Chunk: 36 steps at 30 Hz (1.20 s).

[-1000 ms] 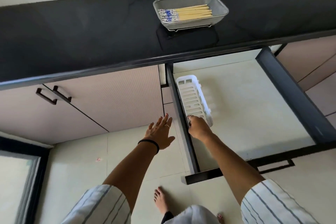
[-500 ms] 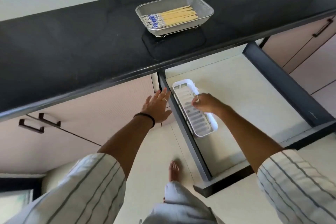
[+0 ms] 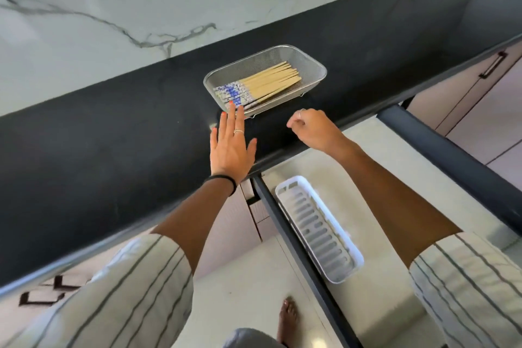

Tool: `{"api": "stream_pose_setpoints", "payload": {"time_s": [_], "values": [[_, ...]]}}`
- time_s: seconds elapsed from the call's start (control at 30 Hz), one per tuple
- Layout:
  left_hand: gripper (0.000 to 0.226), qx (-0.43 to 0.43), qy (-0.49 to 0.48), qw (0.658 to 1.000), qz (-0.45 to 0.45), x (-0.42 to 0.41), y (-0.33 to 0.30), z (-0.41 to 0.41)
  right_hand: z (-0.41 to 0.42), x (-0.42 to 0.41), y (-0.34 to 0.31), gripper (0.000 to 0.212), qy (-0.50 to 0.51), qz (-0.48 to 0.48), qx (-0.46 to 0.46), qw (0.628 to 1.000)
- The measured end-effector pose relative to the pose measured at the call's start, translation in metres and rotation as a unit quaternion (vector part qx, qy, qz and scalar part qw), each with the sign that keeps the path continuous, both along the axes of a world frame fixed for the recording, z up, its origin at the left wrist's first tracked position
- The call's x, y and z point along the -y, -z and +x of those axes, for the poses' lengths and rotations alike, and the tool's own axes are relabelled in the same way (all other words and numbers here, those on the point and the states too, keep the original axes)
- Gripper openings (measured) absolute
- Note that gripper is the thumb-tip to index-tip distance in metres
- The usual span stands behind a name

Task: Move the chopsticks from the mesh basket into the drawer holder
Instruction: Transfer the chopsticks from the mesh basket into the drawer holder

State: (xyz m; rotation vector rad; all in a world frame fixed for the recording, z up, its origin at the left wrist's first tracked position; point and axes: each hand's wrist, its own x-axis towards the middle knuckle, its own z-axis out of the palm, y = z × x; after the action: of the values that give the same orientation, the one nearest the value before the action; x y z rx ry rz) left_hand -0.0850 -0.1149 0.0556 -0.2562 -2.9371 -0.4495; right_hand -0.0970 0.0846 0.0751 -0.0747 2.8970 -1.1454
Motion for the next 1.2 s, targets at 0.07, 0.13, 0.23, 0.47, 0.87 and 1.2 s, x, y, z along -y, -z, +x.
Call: {"api": "stream_pose_setpoints", "payload": {"time_s": [0.07,0.13,0.23,0.47,0.87,1.2], "values": [[0.077,-0.018,-0.010,1.000,0.012,0.002,-0.004,-0.013,-0.009,0.002,-0.003,0.024,0.001,0.001,-0.013,1.000],[0.081,-0.015,-0.029,0.999,0.036,0.004,-0.003,-0.025,-0.014,0.003,-0.004,0.023,0.006,0.002,-0.026,1.000],[0.088,0.010,-0.061,0.996,0.072,0.005,0.000,-0.035,-0.023,0.002,-0.006,0.023,0.013,0.011,-0.048,0.999],[0.089,0.019,-0.008,0.987,0.160,0.003,0.015,-0.046,-0.056,0.006,-0.025,0.024,0.042,0.062,-0.070,0.995],[0.074,0.013,0.021,0.961,0.277,0.021,0.047,-0.071,-0.138,0.047,-0.005,0.042,0.026,0.149,0.099,0.983],[0.069,0.010,0.031,0.964,0.265,0.021,0.051,-0.074,-0.157,0.063,-0.003,0.048,-0.002,0.286,0.085,0.954]]}}
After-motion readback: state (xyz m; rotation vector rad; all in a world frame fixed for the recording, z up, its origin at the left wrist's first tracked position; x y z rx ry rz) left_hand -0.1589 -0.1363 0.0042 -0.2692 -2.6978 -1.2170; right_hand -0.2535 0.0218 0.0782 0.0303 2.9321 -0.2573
